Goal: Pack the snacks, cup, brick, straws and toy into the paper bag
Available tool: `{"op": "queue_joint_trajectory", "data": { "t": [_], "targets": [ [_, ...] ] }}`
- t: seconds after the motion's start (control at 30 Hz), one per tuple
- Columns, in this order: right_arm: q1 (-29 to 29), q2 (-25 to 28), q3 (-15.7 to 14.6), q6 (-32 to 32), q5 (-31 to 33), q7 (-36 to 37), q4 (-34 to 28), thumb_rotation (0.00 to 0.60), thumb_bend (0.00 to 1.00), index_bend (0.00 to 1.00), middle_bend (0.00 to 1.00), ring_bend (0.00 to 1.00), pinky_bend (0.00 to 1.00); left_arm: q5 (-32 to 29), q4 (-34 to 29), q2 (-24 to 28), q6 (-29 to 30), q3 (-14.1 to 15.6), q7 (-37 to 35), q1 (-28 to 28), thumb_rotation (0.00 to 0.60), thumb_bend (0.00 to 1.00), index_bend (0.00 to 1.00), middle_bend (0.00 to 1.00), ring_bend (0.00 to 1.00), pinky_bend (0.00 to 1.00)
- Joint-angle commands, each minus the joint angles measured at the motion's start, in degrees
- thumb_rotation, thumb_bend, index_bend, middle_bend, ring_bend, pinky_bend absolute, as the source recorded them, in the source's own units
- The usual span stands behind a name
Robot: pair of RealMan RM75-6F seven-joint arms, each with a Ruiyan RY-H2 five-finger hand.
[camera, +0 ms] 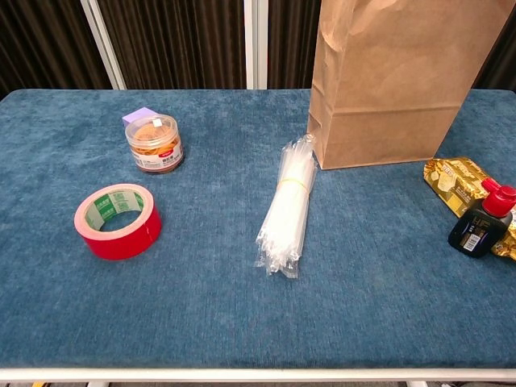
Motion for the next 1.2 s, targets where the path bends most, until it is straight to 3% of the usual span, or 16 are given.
{"op": "queue_joint_trajectory", "data": {
  "t": [0.03, 0.13, 0.37, 0.57, 0.77, 1.0, 1.2],
  "targets": [
    [-4.5, 5.3, 0.9, 3.8, -4.9, 4.2, -5.0, 0.600, 0.00, 0.25, 0.23, 0.06, 0.03, 0.0, -0.5, 0.1, 0.1, -0.1, 0.4, 0.0, 0.600, 0.18, 0.13, 0.11, 0.01, 0.14],
    [-8.8, 9.8, -0.4, 5.2, -8.0, 6.3, -8.3, 0.600, 0.00, 0.24, 0.26, 0.07, 0.03, 0.1, -1.0, 0.1, 0.2, 0.0, 0.7, -0.1, 0.600, 0.18, 0.13, 0.11, 0.01, 0.14],
    [-19.0, 17.7, -8.1, 5.7, -16.7, 12.5, -10.6, 0.600, 0.00, 0.24, 0.27, 0.10, 0.06, 0.9, -2.1, 0.1, 0.1, 0.3, 1.7, -0.5, 0.600, 0.18, 0.13, 0.11, 0.01, 0.14],
    [-24.8, 18.2, -17.0, 4.3, -27.8, 19.7, -6.0, 0.600, 0.00, 0.24, 0.27, 0.11, 0.08, 1.2, -3.2, 0.2, 0.1, 0.6, 2.7, -0.5, 0.600, 0.18, 0.13, 0.11, 0.01, 0.14],
    [-26.1, 15.7, -24.9, -0.7, -37.3, 22.9, 3.1, 0.600, 0.00, 0.24, 0.27, 0.13, 0.10, 1.3, -3.9, 0.4, 0.0, 0.9, 3.5, -0.4, 0.600, 0.18, 0.13, 0.11, 0.01, 0.14],
    [-23.5, 10.7, -27.3, -3.2, -45.1, 26.2, 8.0, 0.600, 0.00, 0.24, 0.27, 0.13, 0.12, 1.3, -3.9, 0.0, -0.2, 0.9, 3.9, -0.4, 0.600, 0.18, 0.13, 0.11, 0.01, 0.14],
    [-18.7, 5.5, -26.6, -7.2, -49.2, 21.1, 5.6, 0.600, 0.00, 0.24, 0.27, 0.13, 0.13, 1.0, -3.3, -0.1, 0.2, 0.8, 3.6, -0.1, 0.600, 0.18, 0.13, 0.11, 0.01, 0.14]
  ]
}}
